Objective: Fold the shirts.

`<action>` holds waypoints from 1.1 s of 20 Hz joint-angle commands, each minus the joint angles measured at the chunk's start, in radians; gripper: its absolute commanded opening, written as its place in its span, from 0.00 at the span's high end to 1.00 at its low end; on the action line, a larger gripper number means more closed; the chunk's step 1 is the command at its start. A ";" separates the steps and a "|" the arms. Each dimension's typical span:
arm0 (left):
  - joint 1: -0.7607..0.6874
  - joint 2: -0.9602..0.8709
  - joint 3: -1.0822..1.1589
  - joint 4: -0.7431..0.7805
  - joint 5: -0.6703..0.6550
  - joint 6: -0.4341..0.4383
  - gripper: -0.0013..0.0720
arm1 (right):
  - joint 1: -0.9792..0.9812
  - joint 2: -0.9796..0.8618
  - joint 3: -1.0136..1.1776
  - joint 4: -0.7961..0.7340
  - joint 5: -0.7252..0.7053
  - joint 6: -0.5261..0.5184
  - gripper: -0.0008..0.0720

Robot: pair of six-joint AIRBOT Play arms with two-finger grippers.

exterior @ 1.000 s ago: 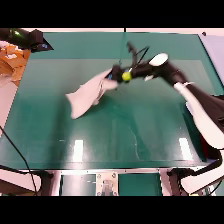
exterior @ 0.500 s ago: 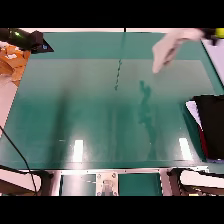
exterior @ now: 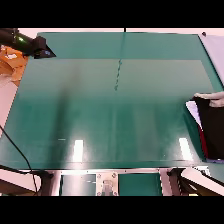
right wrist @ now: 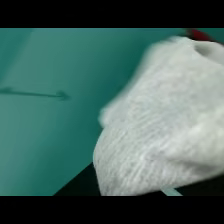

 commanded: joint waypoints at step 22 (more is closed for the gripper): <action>-0.002 0.029 -0.015 -0.041 -0.020 0.029 0.96 | -0.110 0.230 -0.377 0.014 0.206 -0.075 0.97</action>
